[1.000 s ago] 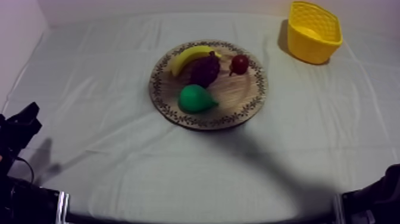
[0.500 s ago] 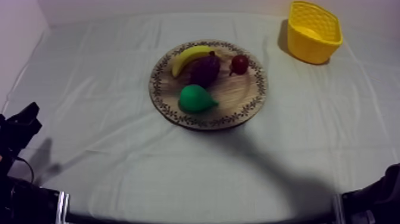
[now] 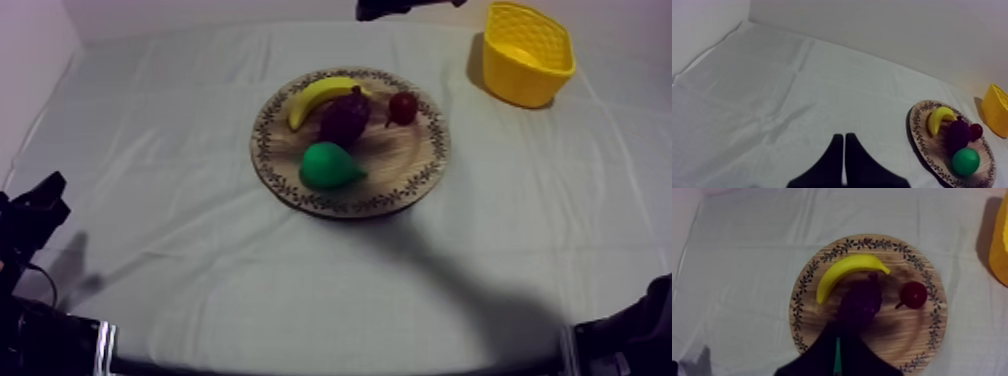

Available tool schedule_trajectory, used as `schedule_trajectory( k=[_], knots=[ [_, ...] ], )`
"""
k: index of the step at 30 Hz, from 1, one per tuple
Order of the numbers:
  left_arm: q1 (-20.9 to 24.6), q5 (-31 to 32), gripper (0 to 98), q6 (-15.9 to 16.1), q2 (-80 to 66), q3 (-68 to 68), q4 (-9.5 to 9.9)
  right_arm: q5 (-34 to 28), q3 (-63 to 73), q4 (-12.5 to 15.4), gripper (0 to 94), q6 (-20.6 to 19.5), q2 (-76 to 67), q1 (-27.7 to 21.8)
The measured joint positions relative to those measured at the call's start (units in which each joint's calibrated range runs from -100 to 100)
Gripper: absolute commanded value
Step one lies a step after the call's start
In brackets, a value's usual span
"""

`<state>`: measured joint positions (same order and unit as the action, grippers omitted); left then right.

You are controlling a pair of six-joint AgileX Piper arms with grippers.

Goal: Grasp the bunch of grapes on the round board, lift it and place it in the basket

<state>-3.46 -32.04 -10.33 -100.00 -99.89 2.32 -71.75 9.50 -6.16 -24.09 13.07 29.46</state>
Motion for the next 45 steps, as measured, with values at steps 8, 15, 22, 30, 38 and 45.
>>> schedule_trajectory(
  k=[8, 15, 22, 30, 38, 45],
  knots=[
    [0.0, 0.0, 0.1, 0.0, 0.0, 0.0, 0.00, 0.4, 1.4, -1.4, 0.8, -1.7, 0.1, 0.1],
    [0.0, 0.0, 0.1, 0.0, 0.0, 0.0, 0.00, 2.5, -0.9, -2.2, 3.9, -2.8, 0.1, 0.0],
    [0.0, 0.0, 0.1, 0.0, 0.0, 0.0, 0.00, 5.3, -4.0, -2.8, 41.2, -3.9, 0.1, 0.0],
    [0.0, 0.1, 0.1, 0.0, 0.0, 0.0, 0.00, 6.3, -4.7, -3.4, 68.3, -3.7, -0.1, 0.2],
    [0.0, 0.1, 0.1, 0.0, 0.0, 0.0, 0.00, 6.7, -5.2, -4.2, 71.1, -3.5, 0.2, 0.4],
    [0.0, 0.1, 0.1, 0.0, 0.0, 0.0, 0.00, 9.0, -7.6, -4.8, 70.4, -3.9, 2.0, 0.7]
  ],
)
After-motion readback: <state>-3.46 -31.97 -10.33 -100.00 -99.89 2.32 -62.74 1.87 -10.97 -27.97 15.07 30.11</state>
